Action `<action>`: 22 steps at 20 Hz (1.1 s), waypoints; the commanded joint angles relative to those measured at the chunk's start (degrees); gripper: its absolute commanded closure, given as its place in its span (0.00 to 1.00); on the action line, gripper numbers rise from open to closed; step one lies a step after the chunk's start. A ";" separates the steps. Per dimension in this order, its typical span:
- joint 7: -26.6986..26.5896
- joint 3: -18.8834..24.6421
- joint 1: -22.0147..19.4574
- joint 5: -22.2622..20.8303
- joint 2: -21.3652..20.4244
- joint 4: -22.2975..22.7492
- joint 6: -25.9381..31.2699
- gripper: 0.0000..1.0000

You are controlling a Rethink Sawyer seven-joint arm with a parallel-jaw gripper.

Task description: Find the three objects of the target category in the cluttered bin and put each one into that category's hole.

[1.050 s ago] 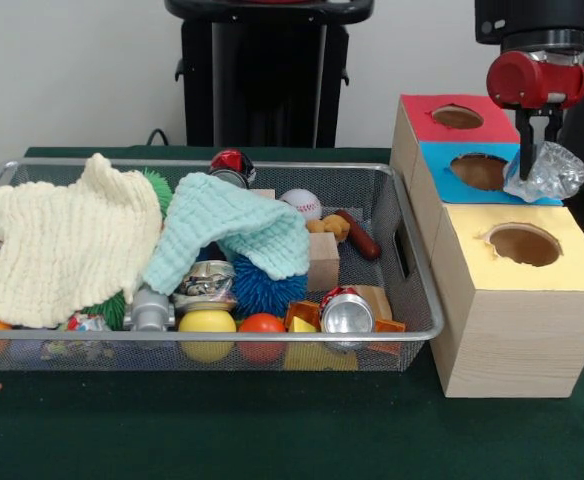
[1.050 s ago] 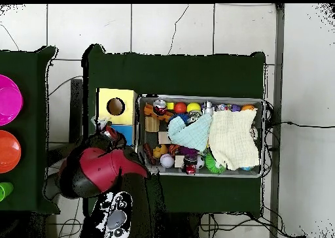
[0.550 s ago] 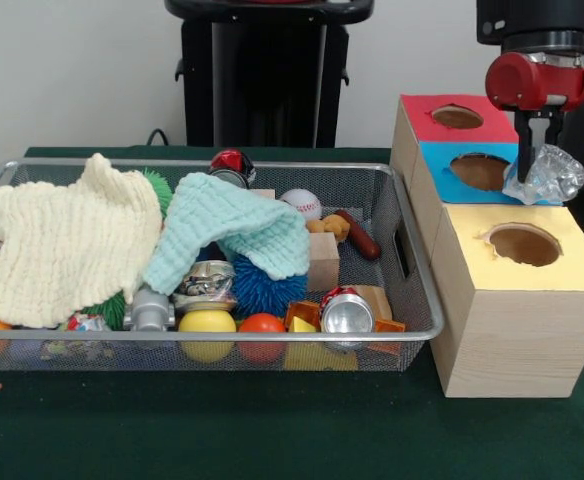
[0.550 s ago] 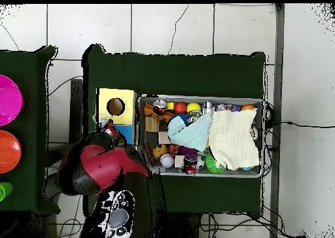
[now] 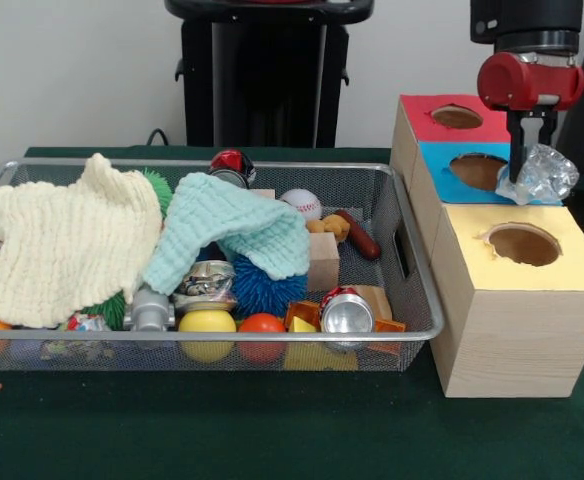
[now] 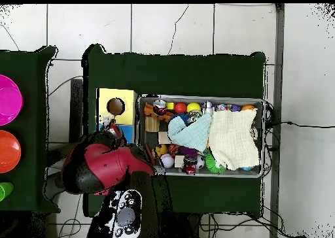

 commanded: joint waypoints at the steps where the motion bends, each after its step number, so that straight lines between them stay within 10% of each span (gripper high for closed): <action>1: 8.05 5.08 -5.89 1.11 0.51 5.59 4.92 1.00; 22: 9.94 8.50 -7.62 5.40 -1.07 9.12 9.55 1.00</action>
